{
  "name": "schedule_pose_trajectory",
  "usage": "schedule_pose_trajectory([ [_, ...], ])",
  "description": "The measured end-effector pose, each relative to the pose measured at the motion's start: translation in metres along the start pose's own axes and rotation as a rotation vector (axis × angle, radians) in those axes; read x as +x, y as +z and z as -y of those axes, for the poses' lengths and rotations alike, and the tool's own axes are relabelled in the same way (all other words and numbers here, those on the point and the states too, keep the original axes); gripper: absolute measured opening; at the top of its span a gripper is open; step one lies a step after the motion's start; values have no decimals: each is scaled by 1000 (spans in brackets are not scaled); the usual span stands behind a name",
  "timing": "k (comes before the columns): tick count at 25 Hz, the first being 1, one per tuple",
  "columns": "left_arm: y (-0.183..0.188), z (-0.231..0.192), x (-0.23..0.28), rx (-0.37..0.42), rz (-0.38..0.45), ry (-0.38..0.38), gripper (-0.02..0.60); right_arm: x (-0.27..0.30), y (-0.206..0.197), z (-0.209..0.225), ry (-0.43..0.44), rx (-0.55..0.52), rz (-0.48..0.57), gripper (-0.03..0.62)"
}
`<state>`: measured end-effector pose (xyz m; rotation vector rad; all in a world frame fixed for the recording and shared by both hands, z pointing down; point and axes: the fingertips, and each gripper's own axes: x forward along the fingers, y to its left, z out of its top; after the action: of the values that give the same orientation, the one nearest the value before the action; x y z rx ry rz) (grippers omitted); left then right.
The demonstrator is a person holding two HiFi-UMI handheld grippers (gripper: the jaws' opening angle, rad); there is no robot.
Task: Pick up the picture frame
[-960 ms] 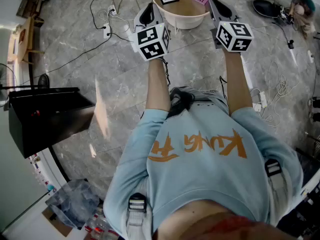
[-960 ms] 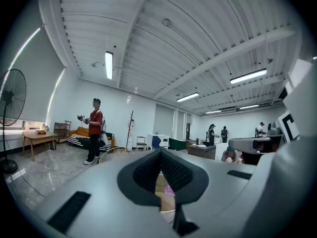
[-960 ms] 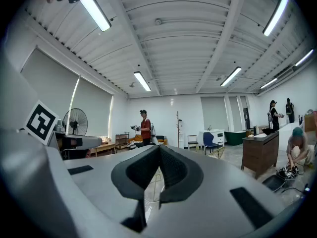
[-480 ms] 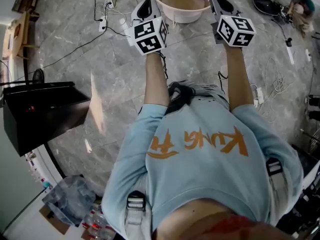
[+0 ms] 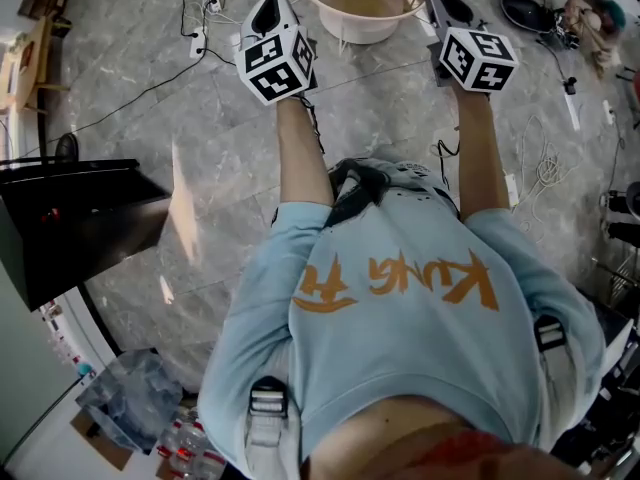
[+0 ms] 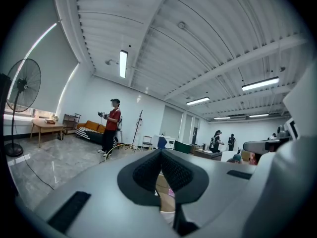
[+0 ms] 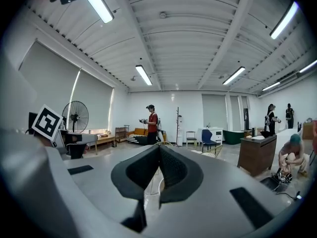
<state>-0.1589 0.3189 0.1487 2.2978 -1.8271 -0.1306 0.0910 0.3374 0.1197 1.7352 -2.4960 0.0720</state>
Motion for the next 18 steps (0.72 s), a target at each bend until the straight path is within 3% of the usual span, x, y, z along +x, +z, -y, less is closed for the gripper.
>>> schedule_pose_trajectory([
  [11,15,22,17,61,30,-50,20,17,11,3,30,-4,29,-3],
  [18,36,-4,49,69,58,16,19,65,12,16,74,12,41,-3],
])
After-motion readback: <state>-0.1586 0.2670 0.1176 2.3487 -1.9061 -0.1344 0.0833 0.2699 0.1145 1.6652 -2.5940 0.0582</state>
